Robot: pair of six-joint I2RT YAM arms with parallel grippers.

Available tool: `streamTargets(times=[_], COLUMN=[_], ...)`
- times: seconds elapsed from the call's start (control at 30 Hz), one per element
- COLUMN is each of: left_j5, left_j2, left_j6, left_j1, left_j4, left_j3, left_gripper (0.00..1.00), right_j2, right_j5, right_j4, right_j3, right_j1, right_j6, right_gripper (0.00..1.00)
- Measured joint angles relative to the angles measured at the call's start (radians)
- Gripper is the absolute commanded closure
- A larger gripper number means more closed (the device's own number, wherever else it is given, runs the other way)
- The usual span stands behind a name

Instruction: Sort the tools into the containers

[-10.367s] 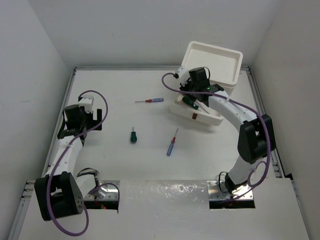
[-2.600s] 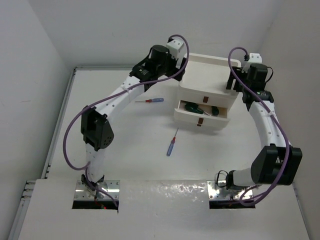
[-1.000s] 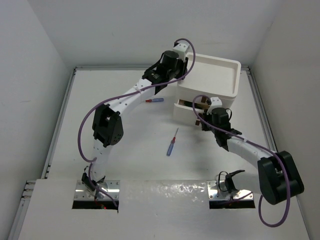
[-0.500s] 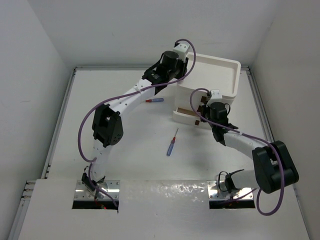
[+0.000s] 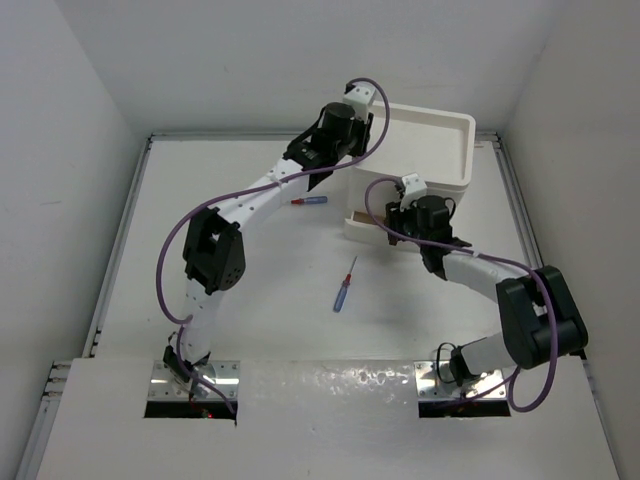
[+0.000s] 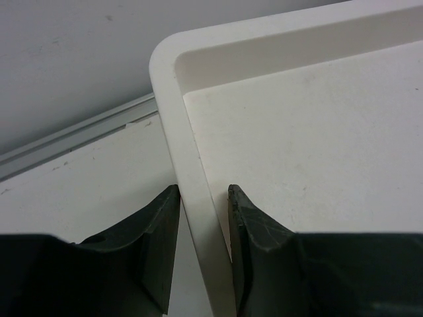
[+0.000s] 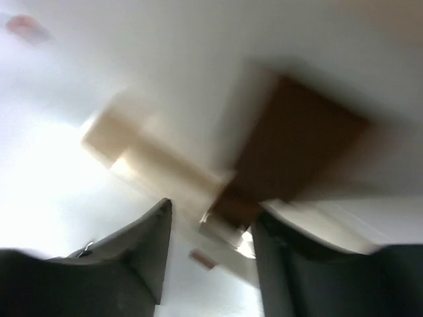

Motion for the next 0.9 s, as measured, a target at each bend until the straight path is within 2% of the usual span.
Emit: streamTargets(times=[0.1, 0.37, 0.5, 0.53, 0.63, 0.77, 0.9], left_j5=[-0.002, -0.009, -0.017, -0.018, -0.023, -0.046, -0.061], left_j2=[0.0, -0.001, -0.001, -0.001, -0.001, -0.001, -0.001], left_j6=[0.002, 0.011, 0.015, 0.014, 0.013, -0.007, -0.028], left_j1=[0.0, 0.0, 0.004, 0.005, 0.005, 0.005, 0.0], left_j4=[0.002, 0.008, 0.009, 0.009, 0.008, 0.007, 0.002], left_j3=[-0.001, -0.004, -0.004, -0.004, -0.004, -0.003, -0.003], left_gripper=[1.0, 1.0, 1.0, 1.0, 1.0, 1.0, 1.0], right_j2=[0.0, 0.1, 0.156, 0.159, 0.14, 0.057, -0.001], right_j5=[-0.105, -0.266, -0.311, -0.317, -0.317, -0.343, -0.363], right_j4=[-0.005, -0.108, -0.176, -0.184, -0.179, -0.205, -0.255], right_j3=[-0.004, 0.051, 0.114, 0.119, 0.097, 0.029, 0.0], right_j1=[0.003, 0.0, 0.002, 0.002, -0.002, 0.011, 0.023], right_j6=[-0.048, -0.184, -0.241, -0.246, -0.251, -0.263, -0.294], right_gripper=[0.29, 0.26, 0.38, 0.46, 0.57, 0.64, 0.65])
